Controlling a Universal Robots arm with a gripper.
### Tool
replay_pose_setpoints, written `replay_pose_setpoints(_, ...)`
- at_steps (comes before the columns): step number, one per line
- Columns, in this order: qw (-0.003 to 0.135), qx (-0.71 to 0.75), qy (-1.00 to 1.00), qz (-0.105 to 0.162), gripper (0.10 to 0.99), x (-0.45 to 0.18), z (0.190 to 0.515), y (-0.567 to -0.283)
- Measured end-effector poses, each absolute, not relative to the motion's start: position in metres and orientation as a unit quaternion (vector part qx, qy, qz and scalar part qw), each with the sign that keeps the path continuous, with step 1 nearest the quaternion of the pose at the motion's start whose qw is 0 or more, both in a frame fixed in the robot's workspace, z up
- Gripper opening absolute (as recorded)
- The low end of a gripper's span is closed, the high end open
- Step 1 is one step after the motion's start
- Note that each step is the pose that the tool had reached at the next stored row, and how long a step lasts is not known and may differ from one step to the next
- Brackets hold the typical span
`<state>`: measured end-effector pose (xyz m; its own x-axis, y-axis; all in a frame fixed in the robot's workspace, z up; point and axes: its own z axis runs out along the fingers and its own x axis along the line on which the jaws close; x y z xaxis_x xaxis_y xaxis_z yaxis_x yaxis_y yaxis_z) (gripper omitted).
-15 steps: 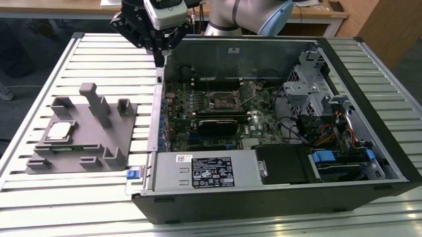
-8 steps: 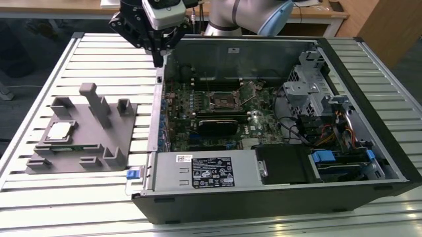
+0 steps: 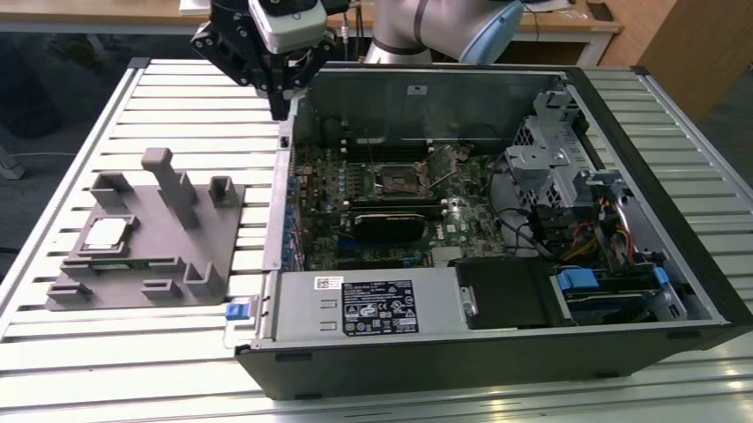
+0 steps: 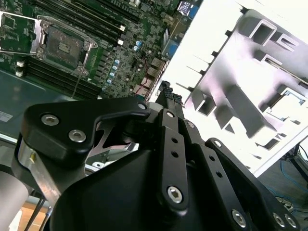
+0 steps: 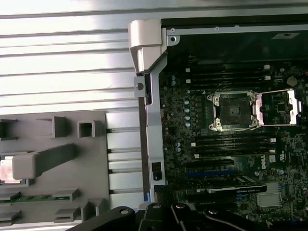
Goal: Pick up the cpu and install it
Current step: 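Reach for the cpu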
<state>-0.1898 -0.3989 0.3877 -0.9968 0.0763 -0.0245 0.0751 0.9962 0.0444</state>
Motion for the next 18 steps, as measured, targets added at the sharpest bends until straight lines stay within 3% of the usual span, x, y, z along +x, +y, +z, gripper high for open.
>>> replay_pose_setpoints(18, 0.013, 0.038, 0.999, 0.022, 0.106, -0.1985, 0.3872, -0.3989)
